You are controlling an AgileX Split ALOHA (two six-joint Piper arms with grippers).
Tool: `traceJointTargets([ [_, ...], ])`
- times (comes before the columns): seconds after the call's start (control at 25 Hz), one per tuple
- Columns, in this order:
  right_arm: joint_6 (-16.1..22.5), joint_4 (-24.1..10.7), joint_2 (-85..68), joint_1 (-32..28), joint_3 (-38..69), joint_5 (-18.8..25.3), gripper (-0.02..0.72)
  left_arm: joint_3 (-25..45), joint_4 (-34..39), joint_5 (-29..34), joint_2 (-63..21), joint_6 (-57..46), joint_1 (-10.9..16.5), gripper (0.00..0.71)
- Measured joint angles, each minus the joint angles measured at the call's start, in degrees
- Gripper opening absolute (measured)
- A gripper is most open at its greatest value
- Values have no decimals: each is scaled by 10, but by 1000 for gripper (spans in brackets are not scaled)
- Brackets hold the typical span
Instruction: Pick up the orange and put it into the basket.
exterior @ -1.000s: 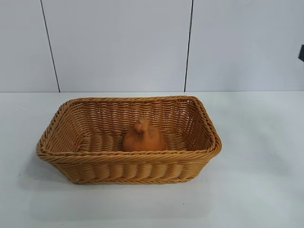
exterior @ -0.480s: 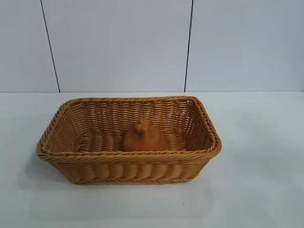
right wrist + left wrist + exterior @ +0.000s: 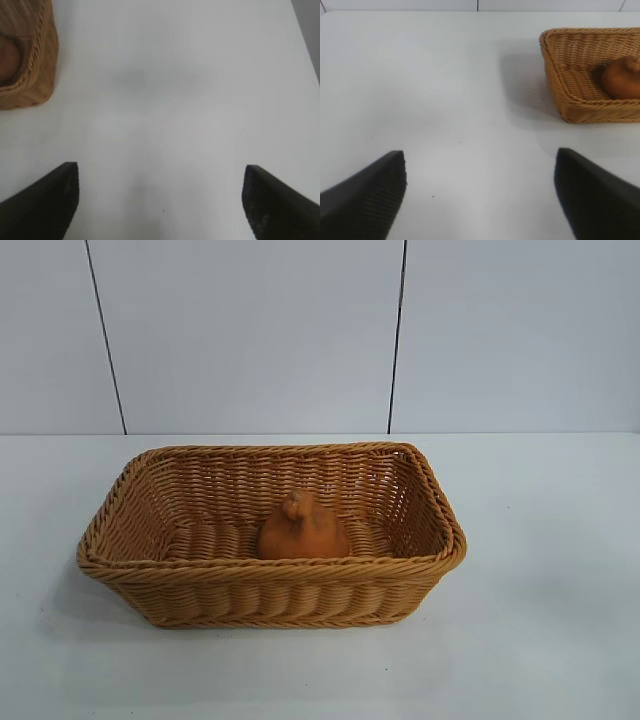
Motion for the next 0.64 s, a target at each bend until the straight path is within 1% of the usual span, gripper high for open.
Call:
traceJointTargets([
  [0.28, 0, 0, -114, 0, 1, 0, 610, 0, 0, 0, 0, 0, 0, 580],
  [0.64, 0, 0, -124, 0, 1, 1, 610, 0, 0, 0, 0, 0, 0, 580],
])
